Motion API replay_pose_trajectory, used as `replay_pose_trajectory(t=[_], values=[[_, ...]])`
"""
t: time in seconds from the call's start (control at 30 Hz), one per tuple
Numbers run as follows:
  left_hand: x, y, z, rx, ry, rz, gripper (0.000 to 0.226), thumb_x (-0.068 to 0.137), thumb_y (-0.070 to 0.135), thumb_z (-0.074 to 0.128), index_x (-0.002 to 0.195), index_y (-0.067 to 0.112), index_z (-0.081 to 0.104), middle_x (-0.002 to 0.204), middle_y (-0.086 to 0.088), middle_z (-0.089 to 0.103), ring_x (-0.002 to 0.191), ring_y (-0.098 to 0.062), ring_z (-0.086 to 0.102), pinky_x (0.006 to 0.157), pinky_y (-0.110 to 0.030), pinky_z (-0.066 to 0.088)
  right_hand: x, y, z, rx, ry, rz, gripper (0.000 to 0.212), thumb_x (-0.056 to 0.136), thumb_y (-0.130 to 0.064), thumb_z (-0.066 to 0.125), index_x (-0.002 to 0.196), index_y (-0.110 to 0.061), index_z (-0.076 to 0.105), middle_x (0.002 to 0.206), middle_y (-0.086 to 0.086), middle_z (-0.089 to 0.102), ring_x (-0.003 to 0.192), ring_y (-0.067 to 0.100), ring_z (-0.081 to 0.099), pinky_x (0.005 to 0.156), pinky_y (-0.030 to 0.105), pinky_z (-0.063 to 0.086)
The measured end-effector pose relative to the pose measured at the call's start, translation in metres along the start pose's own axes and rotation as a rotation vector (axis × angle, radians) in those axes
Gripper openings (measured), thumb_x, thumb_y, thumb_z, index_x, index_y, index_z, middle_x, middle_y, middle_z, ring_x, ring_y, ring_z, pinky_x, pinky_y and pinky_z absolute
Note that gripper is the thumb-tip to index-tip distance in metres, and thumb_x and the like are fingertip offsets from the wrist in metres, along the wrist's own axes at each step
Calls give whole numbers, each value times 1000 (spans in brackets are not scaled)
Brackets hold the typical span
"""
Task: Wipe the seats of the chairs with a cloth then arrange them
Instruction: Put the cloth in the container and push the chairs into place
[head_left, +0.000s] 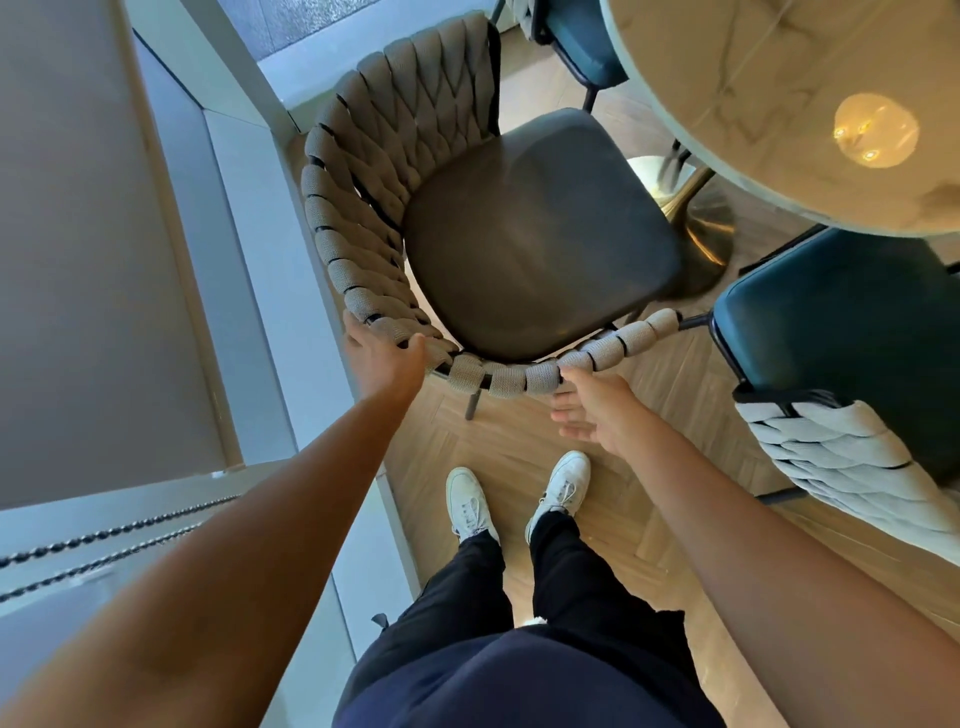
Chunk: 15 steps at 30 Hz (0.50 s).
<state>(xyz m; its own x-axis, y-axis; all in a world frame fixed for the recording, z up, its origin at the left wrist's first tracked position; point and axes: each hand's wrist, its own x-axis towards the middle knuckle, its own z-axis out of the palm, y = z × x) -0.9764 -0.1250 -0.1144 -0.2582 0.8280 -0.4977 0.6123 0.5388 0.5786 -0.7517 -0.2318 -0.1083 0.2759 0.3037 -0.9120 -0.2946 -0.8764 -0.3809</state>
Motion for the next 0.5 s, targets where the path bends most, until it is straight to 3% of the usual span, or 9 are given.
replay_pose_trajectory(t=[0.1,0.2,0.3,0.37,0.43,0.5], values=[[-17,8,-2,229,56,312,72,93,35,62,153,20,24,161,-7,23,147,-31,25,120,-50,28,-16,4,-21,-134,34,-88,41,97,-39,57,127,-12,61,104,2,74,95,19,71,88,42,59],[-31,28,3,323,-89,518,45,98,33,59,139,18,49,148,-8,45,134,-27,45,115,-48,37,-36,9,-39,-159,70,-168,39,97,-40,57,125,-13,61,104,2,74,103,23,69,95,44,54],[-47,52,18,372,-271,616,36,100,32,59,133,18,55,137,-7,56,114,-19,58,99,-32,48,-55,16,-60,-121,104,-210,33,98,-38,56,123,-15,60,106,2,73,105,22,68,97,43,54],[-63,68,32,393,-350,670,34,101,32,58,132,19,56,134,-7,58,113,-20,60,99,-35,51,-66,23,-77,-83,118,-233,29,99,-36,54,122,-18,60,107,1,73,104,20,68,94,40,54],[-81,81,49,404,-414,709,32,100,32,57,130,20,58,131,-4,60,115,-21,60,100,-39,51,-76,33,-98,-41,136,-249,15,100,-34,51,109,-24,60,108,1,72,103,19,67,92,34,53],[-99,93,70,448,-483,734,31,99,34,56,127,22,60,124,1,61,110,-16,60,98,-36,51,-84,45,-123,-33,148,-268,19,100,-33,51,101,-19,63,104,2,71,96,18,66,88,32,53]])
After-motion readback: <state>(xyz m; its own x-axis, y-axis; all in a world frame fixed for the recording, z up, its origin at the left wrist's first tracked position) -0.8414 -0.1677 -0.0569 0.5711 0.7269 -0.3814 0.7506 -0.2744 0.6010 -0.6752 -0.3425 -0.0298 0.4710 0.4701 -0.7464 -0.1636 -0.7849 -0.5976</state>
